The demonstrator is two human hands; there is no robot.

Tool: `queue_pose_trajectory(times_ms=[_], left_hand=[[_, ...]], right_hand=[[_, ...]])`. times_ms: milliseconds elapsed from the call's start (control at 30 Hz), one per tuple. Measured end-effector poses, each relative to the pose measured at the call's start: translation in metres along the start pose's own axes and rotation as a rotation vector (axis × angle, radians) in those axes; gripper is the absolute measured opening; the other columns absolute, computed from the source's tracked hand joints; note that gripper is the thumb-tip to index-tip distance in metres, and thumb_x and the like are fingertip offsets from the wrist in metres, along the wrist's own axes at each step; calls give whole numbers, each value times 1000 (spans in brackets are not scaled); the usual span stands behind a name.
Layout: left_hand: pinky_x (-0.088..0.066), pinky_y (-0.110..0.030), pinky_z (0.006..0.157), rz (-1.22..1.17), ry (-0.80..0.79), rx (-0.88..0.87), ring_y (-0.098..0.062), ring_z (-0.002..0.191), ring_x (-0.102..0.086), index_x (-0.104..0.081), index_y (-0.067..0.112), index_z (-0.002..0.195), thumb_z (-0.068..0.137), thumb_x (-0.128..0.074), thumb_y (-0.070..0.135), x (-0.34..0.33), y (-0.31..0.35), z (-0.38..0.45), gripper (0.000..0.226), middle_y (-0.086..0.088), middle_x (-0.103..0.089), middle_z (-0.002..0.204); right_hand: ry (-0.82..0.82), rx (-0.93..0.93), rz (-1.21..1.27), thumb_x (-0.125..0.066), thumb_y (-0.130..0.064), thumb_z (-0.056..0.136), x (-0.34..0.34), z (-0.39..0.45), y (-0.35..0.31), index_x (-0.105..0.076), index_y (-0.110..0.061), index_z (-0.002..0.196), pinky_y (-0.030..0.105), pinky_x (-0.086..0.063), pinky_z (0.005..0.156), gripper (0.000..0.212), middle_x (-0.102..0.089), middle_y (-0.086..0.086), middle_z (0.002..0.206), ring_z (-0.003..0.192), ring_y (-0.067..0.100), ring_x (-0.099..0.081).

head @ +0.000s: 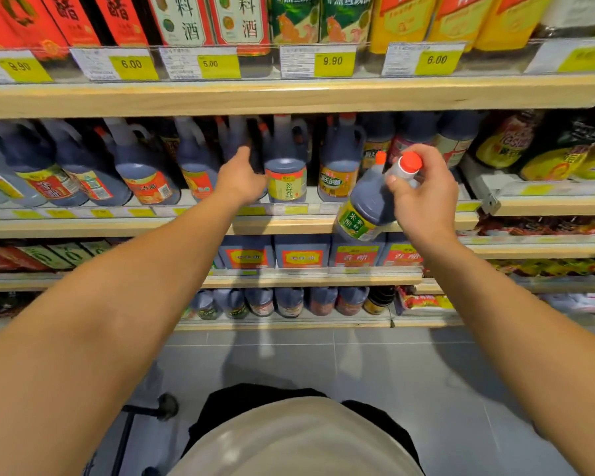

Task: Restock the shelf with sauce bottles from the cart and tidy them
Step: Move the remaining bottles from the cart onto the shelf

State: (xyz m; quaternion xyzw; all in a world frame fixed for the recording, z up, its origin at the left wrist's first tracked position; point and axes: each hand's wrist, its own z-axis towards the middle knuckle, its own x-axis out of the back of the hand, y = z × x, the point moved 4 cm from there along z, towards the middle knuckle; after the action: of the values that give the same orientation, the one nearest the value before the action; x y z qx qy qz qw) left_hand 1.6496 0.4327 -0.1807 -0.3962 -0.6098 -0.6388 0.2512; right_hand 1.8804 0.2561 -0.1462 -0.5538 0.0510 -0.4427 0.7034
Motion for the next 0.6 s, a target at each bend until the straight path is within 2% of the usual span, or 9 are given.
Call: queue_pose_trajectory(times_ms=[100, 167, 233, 333, 433, 500, 533, 600], left_hand=[[-38, -34, 102, -78, 2, 10, -31, 131, -43, -30, 14, 147, 87, -63, 28, -13, -1, -13, 70, -9, -45, 145], [-33, -33, 107, -125, 22, 27, -26, 136, -39, -25, 17, 151, 87, -63, 28, -21, -1, -22, 75, -5, -40, 150], [-34, -33, 107, -168, 56, 21, -25, 134, -41, -30, 17, 148, 88, -64, 27, -30, 2, -32, 69, -3, -43, 148], [-37, -31, 102, -214, 112, 3, -23, 131, -46, -39, 19, 143, 88, -64, 24, -44, 8, -46, 60, -3, -51, 141], [-38, -32, 103, -223, 135, 21, -23, 131, -45, -38, 24, 144, 86, -65, 29, -55, 9, -48, 64, -3, -51, 142], [-38, -31, 102, -224, 146, 36, -22, 130, -47, -36, 25, 146, 86, -65, 31, -59, 9, -49, 67, -2, -49, 143], [-38, -30, 101, -223, 152, 44, -21, 128, -48, -35, 25, 146, 86, -65, 31, -60, 10, -49, 68, -1, -48, 144], [-38, -28, 99, -225, 172, 56, -21, 127, -49, -33, 24, 147, 87, -65, 32, -62, 10, -50, 69, -1, -46, 146]], right_hand=[[26, 61, -13, -65, -11, 82, 18, 13, 6, -56, -17, 110, 10, -39, 73, 30, -57, -13, 93, 83, 0, -50], [38, 107, -8, -64, -9, 81, 28, 24, 9, -56, -15, 110, 13, -41, 76, 30, -56, -15, 93, 85, 1, -51], [46, 140, 1, -63, -7, 80, 35, 36, 13, -57, -13, 109, 13, -41, 78, 31, -55, -18, 93, 86, 1, -51], [1, 177, -6, -62, -6, 78, 36, 52, 18, -58, -14, 107, 16, -42, 79, 31, -59, -11, 95, 87, 4, -54], [-116, 227, -19, -61, -3, 75, 25, 66, 24, -58, -14, 103, 20, -43, 80, 30, -59, -8, 94, 87, 8, -54], [-175, 247, -35, -61, -4, 75, 15, 77, 31, -59, -13, 103, 15, -42, 79, 30, -58, -10, 93, 85, 5, -52], [-196, 230, -49, -62, -5, 76, 10, 82, 35, -60, -12, 103, 13, -40, 76, 28, -59, -9, 93, 84, 4, -51], [-217, 137, -86, -65, -9, 79, 0, 97, 46, -62, -6, 101, 17, -38, 72, 22, -59, -3, 91, 83, 8, -51]])
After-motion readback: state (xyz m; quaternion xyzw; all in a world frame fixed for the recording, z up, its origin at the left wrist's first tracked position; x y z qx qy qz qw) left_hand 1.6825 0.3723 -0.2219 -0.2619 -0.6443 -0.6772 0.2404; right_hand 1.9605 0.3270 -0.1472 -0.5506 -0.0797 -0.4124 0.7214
